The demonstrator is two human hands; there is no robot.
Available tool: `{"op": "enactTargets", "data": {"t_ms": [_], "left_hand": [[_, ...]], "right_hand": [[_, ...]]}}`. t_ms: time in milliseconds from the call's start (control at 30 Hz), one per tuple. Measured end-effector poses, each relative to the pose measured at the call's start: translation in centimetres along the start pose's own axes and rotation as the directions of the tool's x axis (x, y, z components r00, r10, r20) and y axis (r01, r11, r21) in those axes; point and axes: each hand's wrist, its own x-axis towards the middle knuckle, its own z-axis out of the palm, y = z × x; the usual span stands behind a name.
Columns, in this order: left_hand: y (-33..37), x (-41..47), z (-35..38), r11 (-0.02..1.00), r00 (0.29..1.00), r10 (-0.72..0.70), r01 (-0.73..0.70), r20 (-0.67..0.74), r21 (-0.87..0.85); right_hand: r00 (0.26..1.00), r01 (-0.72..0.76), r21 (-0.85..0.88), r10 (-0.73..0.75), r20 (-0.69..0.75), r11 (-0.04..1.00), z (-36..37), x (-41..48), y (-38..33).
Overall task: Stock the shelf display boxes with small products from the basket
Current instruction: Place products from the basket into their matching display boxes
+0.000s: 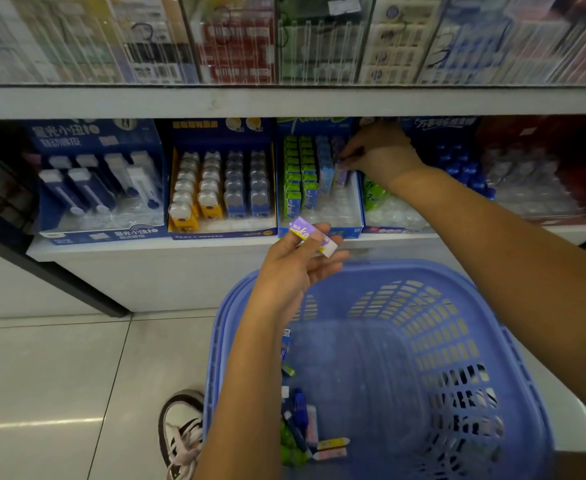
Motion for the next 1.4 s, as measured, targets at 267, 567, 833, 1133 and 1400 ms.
{"op": "enactTargets", "data": {"t_ms": [267, 567, 833, 1133, 1400], "left_hand": [[-0.4, 0.1, 0.2, 0.839, 0.978, 0.202, -0.202, 0.054, 0.506], [-0.8, 0.8, 1.2, 0.228, 0.931, 0.322, -0.254, 0.174, 0.940], [-1.4, 1.4, 0.8, 0.092, 0.918, 0.335, -0.255, 0.211, 0.963], [-1.9, 1.2, 1.1, 0.149, 0.928, 0.327, -0.237, 0.179, 0.960], [-2.0, 1.4, 0.9, 0.157, 0.930, 0.322, -0.240, 0.180, 0.958]], "right_hand": [[0.945, 0.041, 0.612, -0.230, 0.233, 0.790, -0.9, -7.7, -1.7], [0.950, 0.102, 0.481, 0.057, -0.306, 0.871, 0.1, -4.9, 1.8], [0.949, 0.065, 0.335, 0.045, -0.311, 0.940, 2.3, -2.2, 1.7], [0.958, 0.083, 0.268, -0.003, -0.286, 0.960, 1.8, -1.7, 1.3], [0.981, 0.049, 0.231, -0.003, -0.194, 0.972, 1.3, -1.4, 1.7]]}}
